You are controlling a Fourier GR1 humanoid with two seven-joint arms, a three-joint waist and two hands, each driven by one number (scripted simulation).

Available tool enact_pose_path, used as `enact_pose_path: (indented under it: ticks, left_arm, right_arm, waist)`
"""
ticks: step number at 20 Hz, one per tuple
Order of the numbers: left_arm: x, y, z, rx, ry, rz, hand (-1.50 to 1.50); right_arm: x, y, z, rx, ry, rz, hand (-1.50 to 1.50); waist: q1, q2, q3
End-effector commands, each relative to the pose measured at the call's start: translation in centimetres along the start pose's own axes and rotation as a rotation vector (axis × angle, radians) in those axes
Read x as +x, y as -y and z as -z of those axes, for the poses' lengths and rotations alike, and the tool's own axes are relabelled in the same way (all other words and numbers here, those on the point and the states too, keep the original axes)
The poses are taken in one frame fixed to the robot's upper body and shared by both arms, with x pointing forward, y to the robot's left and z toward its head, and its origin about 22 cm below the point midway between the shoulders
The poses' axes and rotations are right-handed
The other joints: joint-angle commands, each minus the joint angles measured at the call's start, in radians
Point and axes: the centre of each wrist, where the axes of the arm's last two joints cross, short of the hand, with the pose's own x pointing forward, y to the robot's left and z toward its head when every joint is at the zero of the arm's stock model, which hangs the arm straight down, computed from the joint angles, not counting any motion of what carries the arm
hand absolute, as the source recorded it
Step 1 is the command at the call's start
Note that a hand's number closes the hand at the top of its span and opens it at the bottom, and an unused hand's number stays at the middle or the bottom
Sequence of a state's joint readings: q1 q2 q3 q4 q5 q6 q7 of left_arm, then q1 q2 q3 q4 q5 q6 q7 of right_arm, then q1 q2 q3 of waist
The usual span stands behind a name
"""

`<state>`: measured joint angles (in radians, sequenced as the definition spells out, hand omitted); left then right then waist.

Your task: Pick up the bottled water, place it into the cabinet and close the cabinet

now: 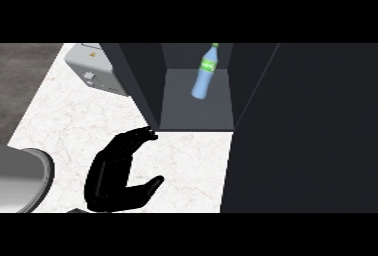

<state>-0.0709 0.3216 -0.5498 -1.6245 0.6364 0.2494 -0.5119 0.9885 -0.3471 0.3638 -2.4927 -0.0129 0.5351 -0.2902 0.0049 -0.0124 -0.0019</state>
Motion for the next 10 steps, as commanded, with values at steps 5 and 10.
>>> enact_pose_path:
  ticks: [5,10]
  left_arm:
    - [3.6,-4.4,-3.5,0.087,0.003,-0.025,-1.50]
    - [6.0,-5.4,-4.5,0.103,0.016,-0.058,-1.50]
  right_arm:
    - [4.8,-1.6,1.4,0.196,0.000,-0.109,1.50]
    - [4.8,-2.4,2.5,0.316,0.041,-0.087,1.50]
  waist:
    - [0.000,0.000,-0.003]
    - [0.022,-0.007,-0.006]
